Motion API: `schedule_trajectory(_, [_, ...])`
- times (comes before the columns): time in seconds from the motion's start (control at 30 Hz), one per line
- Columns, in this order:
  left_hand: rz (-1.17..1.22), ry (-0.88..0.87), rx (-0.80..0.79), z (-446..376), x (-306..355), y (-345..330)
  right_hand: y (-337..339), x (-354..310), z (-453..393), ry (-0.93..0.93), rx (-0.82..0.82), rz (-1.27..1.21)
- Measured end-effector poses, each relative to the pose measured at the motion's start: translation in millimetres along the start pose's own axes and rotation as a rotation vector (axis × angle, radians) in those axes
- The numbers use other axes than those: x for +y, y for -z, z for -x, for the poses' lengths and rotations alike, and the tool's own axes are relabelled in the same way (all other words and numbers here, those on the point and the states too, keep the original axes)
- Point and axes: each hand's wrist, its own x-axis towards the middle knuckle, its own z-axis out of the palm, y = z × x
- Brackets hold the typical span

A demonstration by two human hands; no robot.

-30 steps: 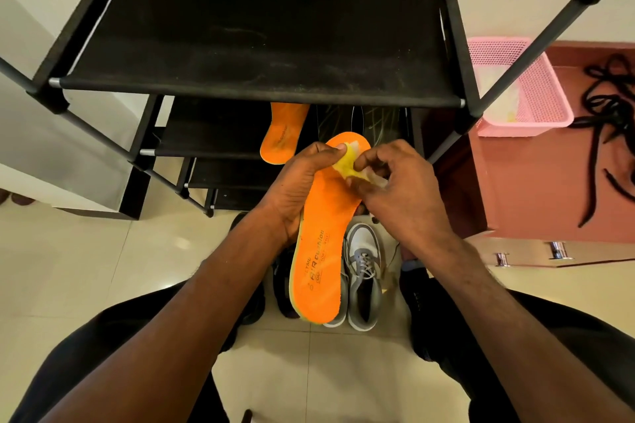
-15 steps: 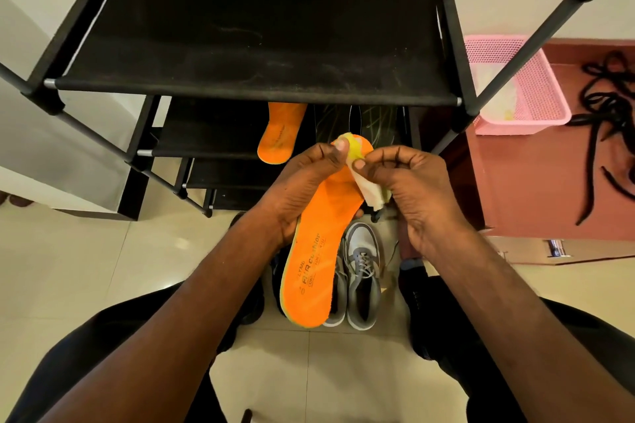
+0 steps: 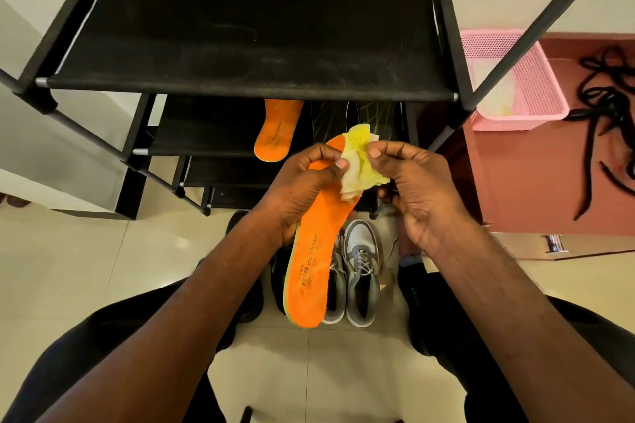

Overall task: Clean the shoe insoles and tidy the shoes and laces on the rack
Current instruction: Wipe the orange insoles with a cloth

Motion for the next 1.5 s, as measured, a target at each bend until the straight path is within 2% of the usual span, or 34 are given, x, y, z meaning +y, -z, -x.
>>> schedule_trajectory(0.17, [0.120,0.030,-0.032,2,4,0,-2,4,-1,0.018,0.017,0.038])
schedule_trajectory(0.23, [0.072,0.028,-0.026,2,3,-1,-3,5,0,0.069,-0.016,0.073])
schedule_trajectory(0.3, [0.003,0.019,-0.017,0,0,-1,-4,8,-1,0.182,-0.023,0.211])
schedule_trajectory(0.4, [-0.044,0.017,-0.004,-2,-2,-1,-3,13,-8,0.305,0.109,0.372])
schedule_trajectory(0.5, [-0.088,0.017,0.003,-4,-4,2,2,9,-11,0.214,0.210,0.204])
schedule_trajectory(0.6, [-0.033,0.076,-0.046,-1,-1,-1,3,5,-8,0.045,0.134,0.022])
schedule_trajectory(0.73, [0.041,0.097,-0.072,-2,3,-3,-2,5,-2,0.122,0.025,0.160])
schedule_trajectory(0.87, [0.037,0.061,0.003,-3,0,-2,-5,5,-1,0.256,0.015,0.246])
schedule_trajectory(0.93, [0.043,0.054,0.013,-3,-3,-2,-5,5,-1,0.207,-0.022,0.174])
schedule_trajectory(1.07, [0.035,0.025,0.021,-3,-4,-2,-3,2,-1,-0.007,-0.119,-0.065])
schedule_trajectory(1.17, [0.018,0.021,0.030,-1,-4,-3,-1,2,-3,-0.088,-0.179,-0.125])
schedule_trajectory(1.4, [0.000,0.019,0.064,2,4,-2,-3,7,-4,-0.035,-0.092,-0.028])
schedule_trajectory(1.5, [0.010,0.024,0.059,3,5,-1,-4,7,-2,-0.031,-0.167,0.040])
